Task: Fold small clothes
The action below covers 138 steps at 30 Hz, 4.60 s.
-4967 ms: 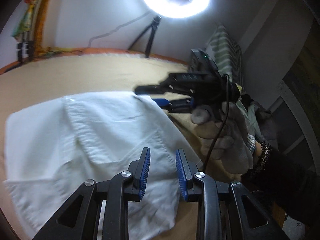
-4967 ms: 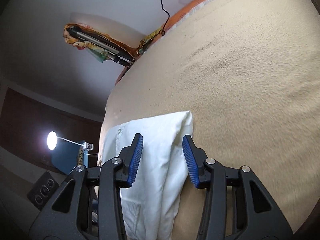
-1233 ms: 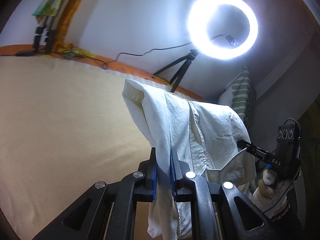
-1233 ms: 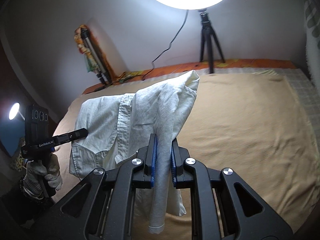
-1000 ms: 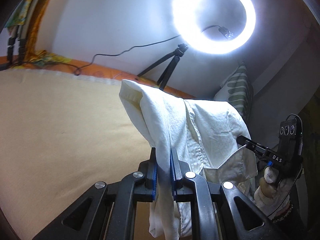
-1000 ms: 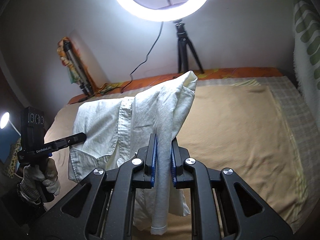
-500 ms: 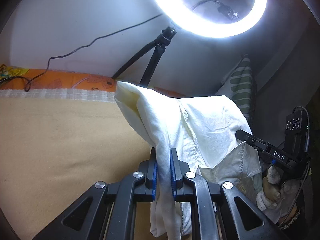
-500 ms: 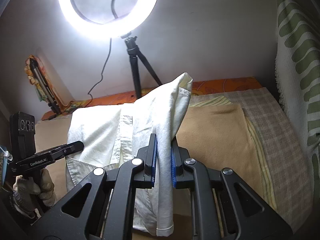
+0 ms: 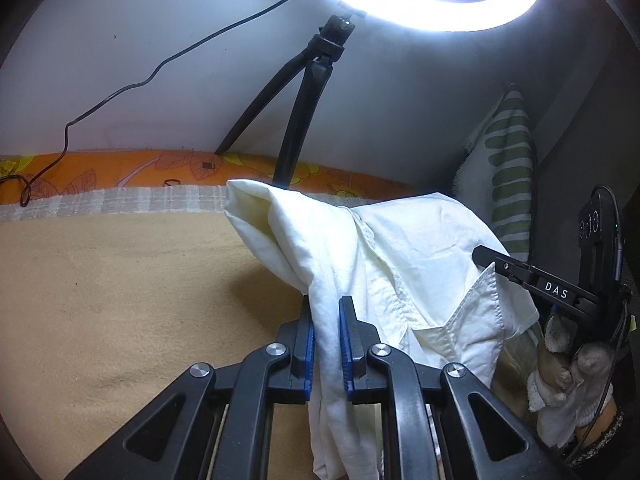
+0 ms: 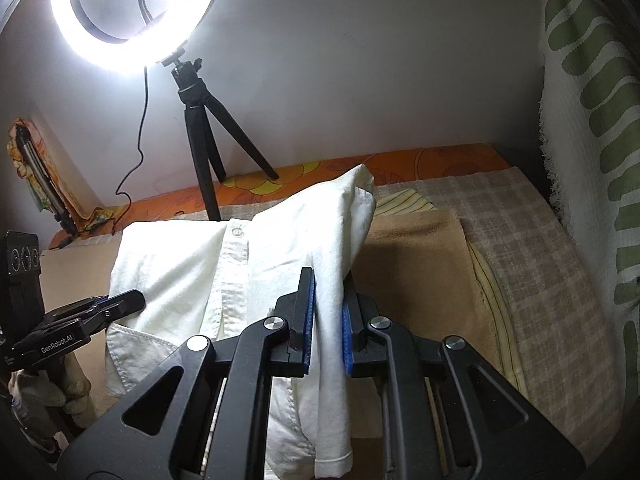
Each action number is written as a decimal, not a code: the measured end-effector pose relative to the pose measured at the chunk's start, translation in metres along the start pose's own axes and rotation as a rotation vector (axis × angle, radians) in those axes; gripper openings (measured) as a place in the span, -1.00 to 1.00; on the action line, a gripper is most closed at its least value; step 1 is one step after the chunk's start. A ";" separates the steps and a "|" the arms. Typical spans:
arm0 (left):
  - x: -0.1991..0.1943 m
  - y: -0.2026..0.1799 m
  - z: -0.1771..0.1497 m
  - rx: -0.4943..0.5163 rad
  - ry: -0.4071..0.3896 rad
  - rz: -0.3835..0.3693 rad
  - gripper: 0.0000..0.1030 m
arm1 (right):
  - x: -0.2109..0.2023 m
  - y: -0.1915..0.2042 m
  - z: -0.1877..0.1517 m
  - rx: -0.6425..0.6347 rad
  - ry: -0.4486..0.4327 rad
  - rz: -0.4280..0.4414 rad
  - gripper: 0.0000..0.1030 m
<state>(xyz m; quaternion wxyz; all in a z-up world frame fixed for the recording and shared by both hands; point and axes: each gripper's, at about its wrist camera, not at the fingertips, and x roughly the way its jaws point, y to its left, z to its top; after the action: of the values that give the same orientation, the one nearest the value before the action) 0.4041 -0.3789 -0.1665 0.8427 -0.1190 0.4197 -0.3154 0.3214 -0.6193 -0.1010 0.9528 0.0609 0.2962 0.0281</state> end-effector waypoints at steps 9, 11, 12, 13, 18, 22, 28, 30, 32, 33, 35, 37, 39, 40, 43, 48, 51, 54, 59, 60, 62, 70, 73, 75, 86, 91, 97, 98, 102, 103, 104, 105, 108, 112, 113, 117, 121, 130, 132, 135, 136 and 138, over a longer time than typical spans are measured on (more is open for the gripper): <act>0.009 0.001 -0.003 0.043 0.035 0.113 -0.54 | 0.023 -0.009 -0.006 -0.013 0.054 -0.143 -0.64; 0.007 -0.002 -0.003 0.055 0.026 0.141 -0.43 | 0.026 -0.011 -0.006 -0.014 0.065 -0.198 -0.36; 0.004 -0.004 -0.002 0.064 0.021 0.144 -0.40 | 0.024 -0.011 -0.006 -0.013 0.061 -0.199 -0.20; 0.001 -0.005 -0.002 0.071 0.018 0.144 -0.40 | 0.022 -0.012 -0.006 -0.010 0.054 -0.196 -0.14; -0.015 -0.014 -0.002 0.099 0.002 0.149 -0.28 | 0.004 -0.007 -0.005 0.004 0.032 -0.192 -0.13; -0.033 -0.021 -0.005 0.106 -0.007 0.143 -0.26 | -0.016 0.004 -0.003 -0.001 0.007 -0.197 -0.12; -0.071 -0.038 -0.010 0.135 -0.040 0.136 -0.17 | -0.058 0.024 -0.001 -0.006 -0.038 -0.185 -0.12; -0.088 -0.043 -0.014 0.144 -0.055 0.132 -0.10 | -0.075 0.034 -0.002 -0.011 -0.053 -0.181 -0.12; -0.106 -0.048 -0.018 0.161 -0.071 0.129 -0.08 | -0.092 0.045 -0.005 -0.021 -0.069 -0.178 -0.12; -0.114 -0.052 -0.020 0.170 -0.079 0.130 -0.05 | -0.099 0.050 -0.007 -0.024 -0.075 -0.175 -0.12; -0.132 -0.058 -0.025 0.185 -0.094 0.126 0.04 | -0.115 0.062 -0.012 -0.036 -0.089 -0.171 -0.12; -0.150 -0.062 -0.031 0.199 -0.108 0.124 0.08 | -0.127 0.071 -0.018 -0.045 -0.099 -0.173 -0.10; -0.167 -0.067 -0.037 0.215 -0.121 0.120 0.17 | -0.142 0.080 -0.027 -0.043 -0.112 -0.165 -0.07; -0.176 -0.070 -0.040 0.223 -0.126 0.118 0.20 | -0.149 0.084 -0.031 -0.039 -0.118 -0.160 -0.05; -0.200 -0.076 -0.052 0.249 -0.145 0.122 0.28 | -0.170 0.099 -0.045 -0.035 -0.144 -0.145 -0.01; -0.232 -0.077 -0.072 0.263 -0.170 0.118 0.56 | -0.194 0.121 -0.067 -0.030 -0.159 -0.146 0.11; -0.246 -0.077 -0.086 0.279 -0.172 0.120 0.65 | -0.203 0.134 -0.081 -0.027 -0.161 -0.159 0.20; -0.257 -0.076 -0.101 0.300 -0.173 0.126 0.78 | -0.212 0.147 -0.095 -0.029 -0.174 -0.165 0.35; -0.275 -0.071 -0.122 0.314 -0.182 0.135 0.94 | -0.219 0.166 -0.113 -0.040 -0.189 -0.180 0.56; -0.279 -0.069 -0.126 0.318 -0.184 0.141 0.98 | -0.220 0.170 -0.116 -0.040 -0.193 -0.191 0.59; -0.283 -0.067 -0.132 0.322 -0.182 0.143 0.99 | -0.223 0.176 -0.122 -0.044 -0.204 -0.205 0.65; -0.282 -0.055 -0.148 0.329 -0.119 0.222 0.99 | -0.223 0.191 -0.139 -0.029 -0.234 -0.204 0.93; -0.283 -0.048 -0.152 0.322 -0.128 0.241 0.99 | -0.222 0.196 -0.146 -0.038 -0.244 -0.208 0.97; -0.283 -0.044 -0.153 0.319 -0.127 0.258 0.99 | -0.221 0.198 -0.150 -0.046 -0.250 -0.219 0.99; -0.279 -0.038 -0.161 0.348 -0.116 0.389 0.99 | -0.214 0.204 -0.159 -0.040 -0.254 -0.221 1.00; -0.278 -0.040 -0.162 0.365 -0.113 0.396 0.99 | -0.213 0.206 -0.161 -0.042 -0.257 -0.222 1.00; -0.279 -0.039 -0.162 0.358 -0.115 0.397 0.99 | -0.211 0.207 -0.160 -0.042 -0.257 -0.216 1.00; -0.279 -0.039 -0.161 0.357 -0.115 0.395 0.99 | -0.210 0.207 -0.159 -0.044 -0.256 -0.215 1.00; -0.280 -0.037 -0.160 0.354 -0.118 0.398 0.99 | -0.208 0.209 -0.158 -0.052 -0.255 -0.215 1.00; -0.280 -0.037 -0.160 0.354 -0.118 0.397 0.99 | -0.208 0.210 -0.158 -0.055 -0.255 -0.215 1.00; -0.280 -0.037 -0.160 0.354 -0.119 0.398 0.99 | -0.208 0.210 -0.159 -0.058 -0.255 -0.216 1.00; -0.280 -0.038 -0.160 0.355 -0.120 0.399 0.99 | -0.208 0.210 -0.159 -0.060 -0.255 -0.216 1.00; -0.281 -0.037 -0.159 0.353 -0.121 0.399 0.99 | -0.208 0.212 -0.160 -0.061 -0.256 -0.215 1.00; -0.282 -0.036 -0.159 0.349 -0.123 0.398 0.99 | -0.208 0.213 -0.160 -0.059 -0.255 -0.210 1.00; -0.282 -0.036 -0.158 0.348 -0.123 0.397 0.99 | -0.208 0.213 -0.160 -0.060 -0.255 -0.210 1.00; -0.282 -0.036 -0.158 0.350 -0.123 0.399 0.99 | -0.209 0.215 -0.161 -0.060 -0.256 -0.211 1.00; -0.283 -0.037 -0.158 0.353 -0.123 0.401 0.99 | -0.209 0.215 -0.161 -0.060 -0.256 -0.211 1.00; -0.282 -0.038 -0.158 0.349 -0.121 0.397 0.99 | -0.209 0.216 -0.162 -0.063 -0.255 -0.209 1.00; -0.282 -0.038 -0.158 0.350 -0.123 0.398 0.99 | -0.208 0.216 -0.161 -0.063 -0.255 -0.208 1.00; -0.282 -0.038 -0.158 0.352 -0.123 0.400 0.99 | -0.208 0.216 -0.161 -0.068 -0.255 -0.209 1.00; -0.282 -0.038 -0.158 0.352 -0.123 0.399 0.99 | -0.208 0.216 -0.161 -0.067 -0.255 -0.209 1.00; -0.283 -0.038 -0.159 0.352 -0.126 0.405 0.99 | -0.208 0.218 -0.161 -0.069 -0.256 -0.209 1.00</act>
<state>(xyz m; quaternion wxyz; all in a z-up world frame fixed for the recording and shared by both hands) 0.1368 -0.2193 -0.0682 0.9208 0.0960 0.3204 -0.2005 0.0549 -0.4063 -0.0869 0.9820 0.0000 0.1758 -0.0691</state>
